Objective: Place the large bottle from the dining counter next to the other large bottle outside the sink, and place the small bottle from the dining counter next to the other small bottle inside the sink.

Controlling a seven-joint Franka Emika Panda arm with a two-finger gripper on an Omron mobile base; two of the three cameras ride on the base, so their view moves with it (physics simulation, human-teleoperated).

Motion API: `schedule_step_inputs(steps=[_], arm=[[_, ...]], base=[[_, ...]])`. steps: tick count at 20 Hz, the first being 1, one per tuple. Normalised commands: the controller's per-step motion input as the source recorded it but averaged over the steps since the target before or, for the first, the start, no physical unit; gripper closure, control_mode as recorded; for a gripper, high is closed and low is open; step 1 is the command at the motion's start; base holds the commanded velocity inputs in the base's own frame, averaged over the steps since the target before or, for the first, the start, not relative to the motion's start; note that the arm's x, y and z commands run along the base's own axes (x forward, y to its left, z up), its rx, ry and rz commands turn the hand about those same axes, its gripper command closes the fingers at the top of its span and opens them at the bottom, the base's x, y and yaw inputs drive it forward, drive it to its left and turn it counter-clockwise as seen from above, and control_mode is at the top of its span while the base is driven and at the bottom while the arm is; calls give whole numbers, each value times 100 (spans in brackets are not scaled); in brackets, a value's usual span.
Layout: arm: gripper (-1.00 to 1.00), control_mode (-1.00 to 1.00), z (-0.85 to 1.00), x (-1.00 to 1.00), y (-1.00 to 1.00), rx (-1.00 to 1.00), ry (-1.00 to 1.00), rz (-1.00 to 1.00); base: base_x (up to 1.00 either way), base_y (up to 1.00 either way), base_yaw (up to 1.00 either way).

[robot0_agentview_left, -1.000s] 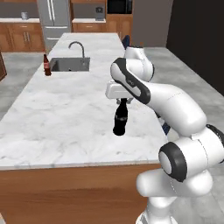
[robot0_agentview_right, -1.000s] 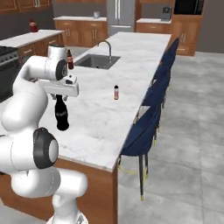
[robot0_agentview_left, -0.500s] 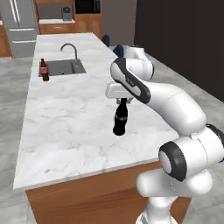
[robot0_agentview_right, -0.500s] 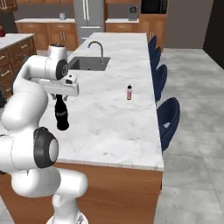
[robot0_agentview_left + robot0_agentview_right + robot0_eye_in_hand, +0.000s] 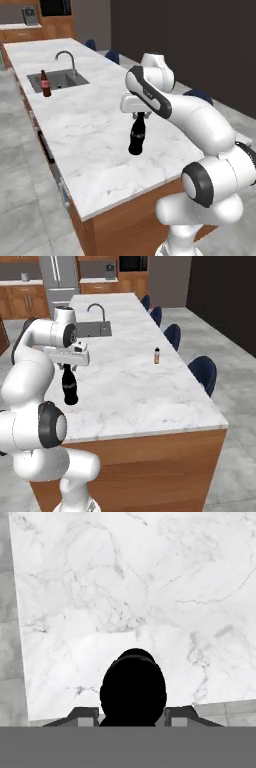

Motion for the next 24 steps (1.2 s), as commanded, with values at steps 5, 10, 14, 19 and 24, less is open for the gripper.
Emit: schedule_step_inputs(steps=[5,10,14,19,24], arm=[[100,100,0,0,0,0,0,0],[100,100,0,0,0,0,0,0],[100,100,0,0,0,0,0,0],[100,100,0,0,0,0,0,0],[100,100,0,0,0,0,0,0]], base=[[0,100,-46],[10,100,-54],[44,95,-68],[-9,100,-54],[-49,100,-44]])
